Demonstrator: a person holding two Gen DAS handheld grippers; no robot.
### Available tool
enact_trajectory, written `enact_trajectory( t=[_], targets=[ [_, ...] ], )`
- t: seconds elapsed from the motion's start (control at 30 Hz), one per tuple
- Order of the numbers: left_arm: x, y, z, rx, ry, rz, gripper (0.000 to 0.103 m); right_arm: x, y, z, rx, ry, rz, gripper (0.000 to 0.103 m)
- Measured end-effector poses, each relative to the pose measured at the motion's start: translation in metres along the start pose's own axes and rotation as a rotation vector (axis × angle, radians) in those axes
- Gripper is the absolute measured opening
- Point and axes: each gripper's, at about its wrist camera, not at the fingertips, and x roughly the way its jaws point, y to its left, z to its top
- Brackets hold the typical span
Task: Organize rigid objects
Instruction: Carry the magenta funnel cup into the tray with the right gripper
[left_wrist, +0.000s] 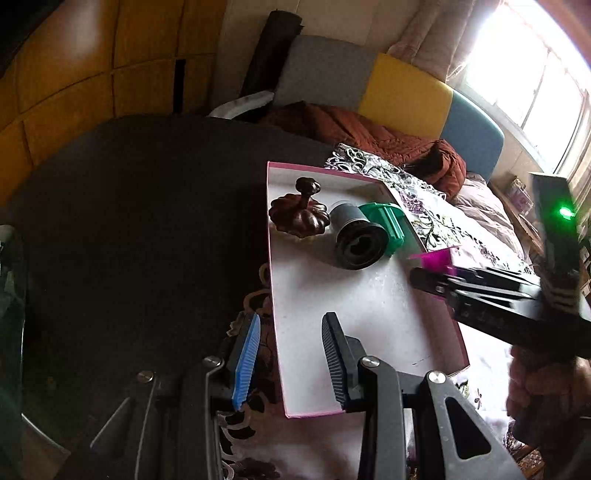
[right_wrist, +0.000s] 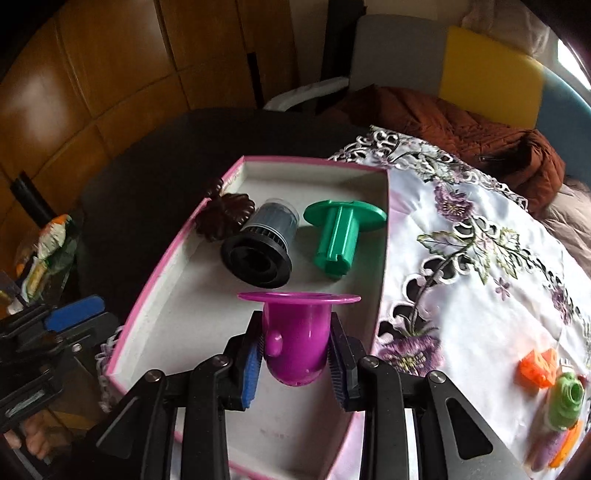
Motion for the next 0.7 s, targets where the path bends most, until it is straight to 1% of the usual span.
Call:
enact_trajectory(
  t=[0.17,0.3,0.37,0.43,0.5,0.63,0.7],
  targets=[
    [0.001,-0.003,-0.002,0.012,0.011,-0.003,0.034,0.038,-0.008,0.009,0.017,0.065,-0.054,0.032],
    [0.002,-0.003,-0.002,0.014,0.011,-0.001,0.034,0.049,-0.014,0.015,0.014,0.055,-0.12,0.032],
    [0.002,-0.002,-0.002,0.011,0.014,0.0,0.034,0.049,-0.015,0.016,0.013,0.057,-0.119,0.035],
    [0.002,-0.001,-0.003,0.009,0.015,-0.001,0.034,0.048,-0.013,0.015,0.008,0.053,-0.098,0.044],
    [0.002,-0.002,-0.002,0.01,0.014,0.001,0.034,0.046,-0.01,0.013,-0.011,0.042,-0.104,0.047],
    [0.001,-0.004,-0.003,0.017,0.012,0.002,0.034,0.038,-0.002,0.007,-0.036,0.023,-0.106,0.06],
    [0.0,-0.006,-0.003,0.021,0.013,0.001,0.034,0.034,0.0,0.005,-0.043,0.011,-0.114,0.061]
  ],
)
